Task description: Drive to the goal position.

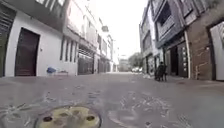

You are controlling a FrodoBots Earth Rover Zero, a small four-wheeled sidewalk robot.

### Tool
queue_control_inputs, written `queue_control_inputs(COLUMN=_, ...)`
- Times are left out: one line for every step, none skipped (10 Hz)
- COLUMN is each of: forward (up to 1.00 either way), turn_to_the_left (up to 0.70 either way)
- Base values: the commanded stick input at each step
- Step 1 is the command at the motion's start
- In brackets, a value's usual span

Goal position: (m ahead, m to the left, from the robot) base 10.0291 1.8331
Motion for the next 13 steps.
queue_control_inputs(forward=1.00, turn_to_the_left=0.06)
queue_control_inputs(forward=1.00, turn_to_the_left=0.06)
queue_control_inputs(forward=1.00, turn_to_the_left=0.06)
queue_control_inputs(forward=1.00, turn_to_the_left=0.06)
queue_control_inputs(forward=1.00, turn_to_the_left=0.06)
queue_control_inputs(forward=1.00, turn_to_the_left=0.06)
queue_control_inputs(forward=1.00, turn_to_the_left=0.06)
queue_control_inputs(forward=1.00, turn_to_the_left=0.06)
queue_control_inputs(forward=1.00, turn_to_the_left=0.00)
queue_control_inputs(forward=1.00, turn_to_the_left=-0.30)
queue_control_inputs(forward=1.00, turn_to_the_left=-0.34)
queue_control_inputs(forward=1.00, turn_to_the_left=-0.34)
queue_control_inputs(forward=1.00, turn_to_the_left=-0.34)
